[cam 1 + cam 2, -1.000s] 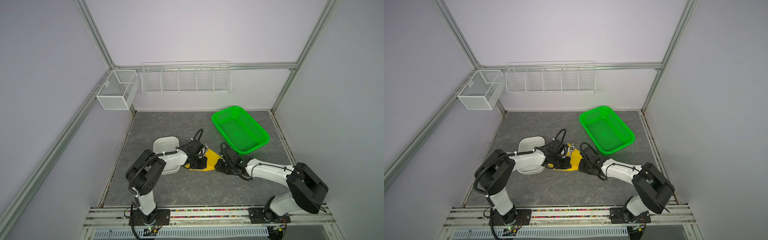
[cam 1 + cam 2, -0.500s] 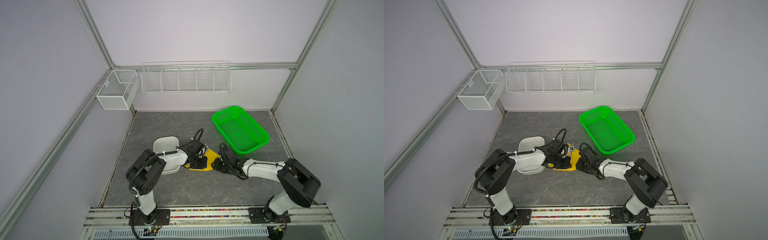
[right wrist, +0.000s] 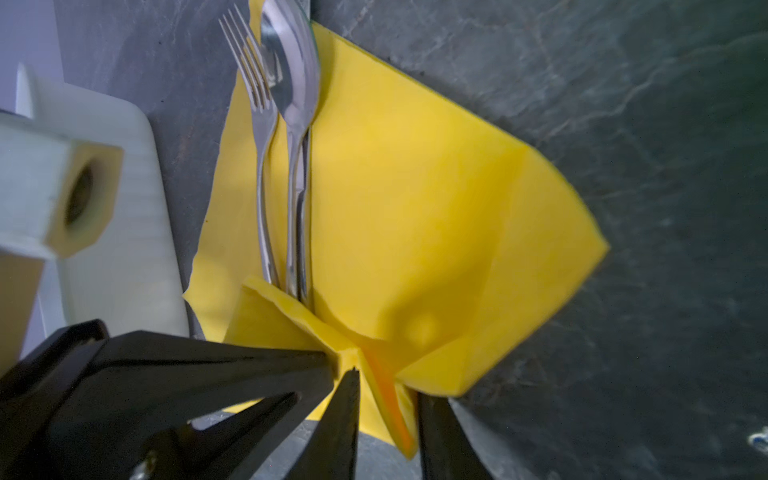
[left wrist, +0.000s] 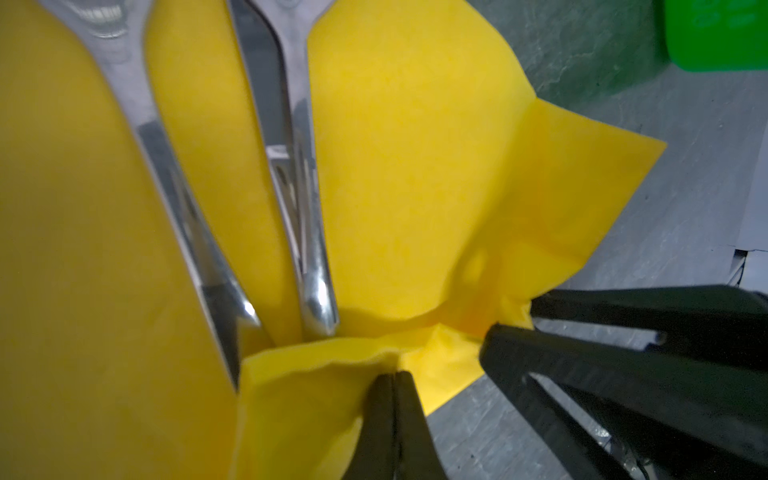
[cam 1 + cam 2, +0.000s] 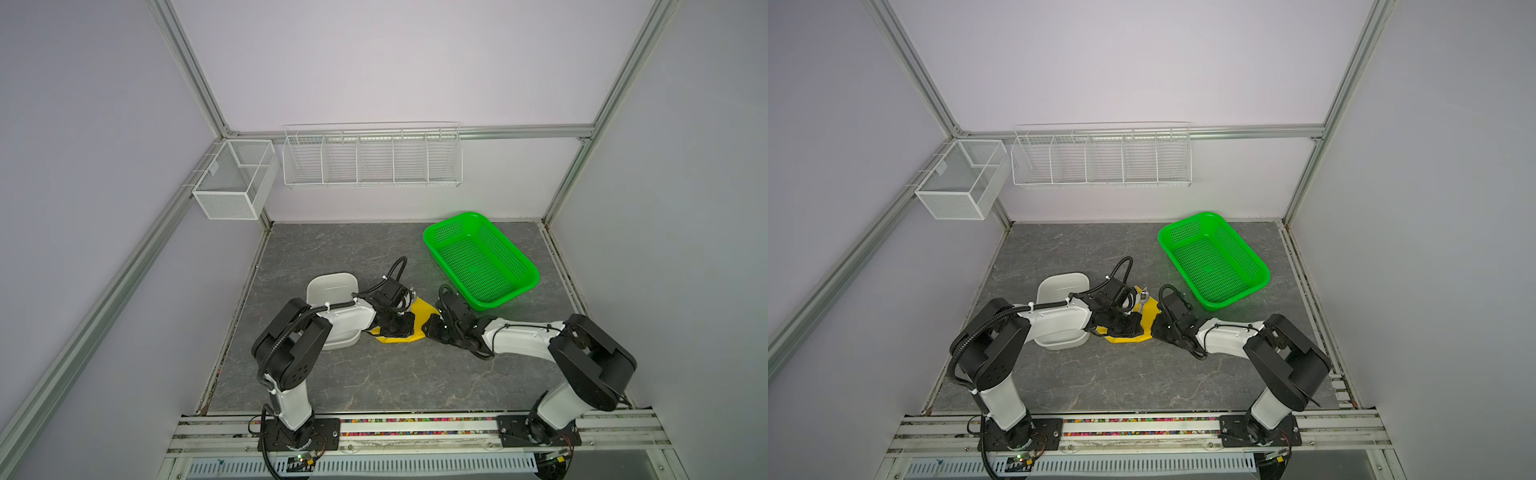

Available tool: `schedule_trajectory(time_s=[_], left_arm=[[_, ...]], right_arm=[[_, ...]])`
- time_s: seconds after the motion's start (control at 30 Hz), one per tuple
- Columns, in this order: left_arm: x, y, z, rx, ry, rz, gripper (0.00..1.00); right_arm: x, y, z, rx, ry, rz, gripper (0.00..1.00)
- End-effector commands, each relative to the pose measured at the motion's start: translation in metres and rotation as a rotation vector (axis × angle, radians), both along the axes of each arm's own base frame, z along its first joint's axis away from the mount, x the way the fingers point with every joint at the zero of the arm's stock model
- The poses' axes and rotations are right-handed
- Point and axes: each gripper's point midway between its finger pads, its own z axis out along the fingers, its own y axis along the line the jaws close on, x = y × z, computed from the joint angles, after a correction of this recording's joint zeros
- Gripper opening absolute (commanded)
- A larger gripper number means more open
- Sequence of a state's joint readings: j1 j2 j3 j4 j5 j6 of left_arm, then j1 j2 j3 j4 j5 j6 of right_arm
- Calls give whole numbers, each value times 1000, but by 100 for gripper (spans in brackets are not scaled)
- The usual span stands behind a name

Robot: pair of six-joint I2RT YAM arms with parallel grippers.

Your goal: Place the utensils on the paper napkin and roll it up

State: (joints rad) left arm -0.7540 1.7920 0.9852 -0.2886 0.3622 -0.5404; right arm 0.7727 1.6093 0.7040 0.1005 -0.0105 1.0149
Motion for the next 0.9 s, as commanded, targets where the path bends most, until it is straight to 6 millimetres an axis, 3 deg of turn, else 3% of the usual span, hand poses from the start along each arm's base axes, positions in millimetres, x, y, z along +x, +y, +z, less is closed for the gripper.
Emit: schedule_trajectory(time_s=[0.0,0.2,0.4,0.73,0.87], left_arm=[[7,-6,11,-15,-42,-9,1],[6,-7,9,-14,-31,-11,1],[6,-7,10,-14,-33,-14,1],[7,-7,12,-15,-40,-15,1],[7,-7,12,-14,-43,-10,1]], right_arm=[[-3,-11,-9,-24,32,-52,27],[-4,-29,-10,-19,36,-153,34],[1,-26,-11,-20,42,-164,35],[13,-18,-12,15,7,-184,18],[11,-18,-4,22,-19,-176,16]])
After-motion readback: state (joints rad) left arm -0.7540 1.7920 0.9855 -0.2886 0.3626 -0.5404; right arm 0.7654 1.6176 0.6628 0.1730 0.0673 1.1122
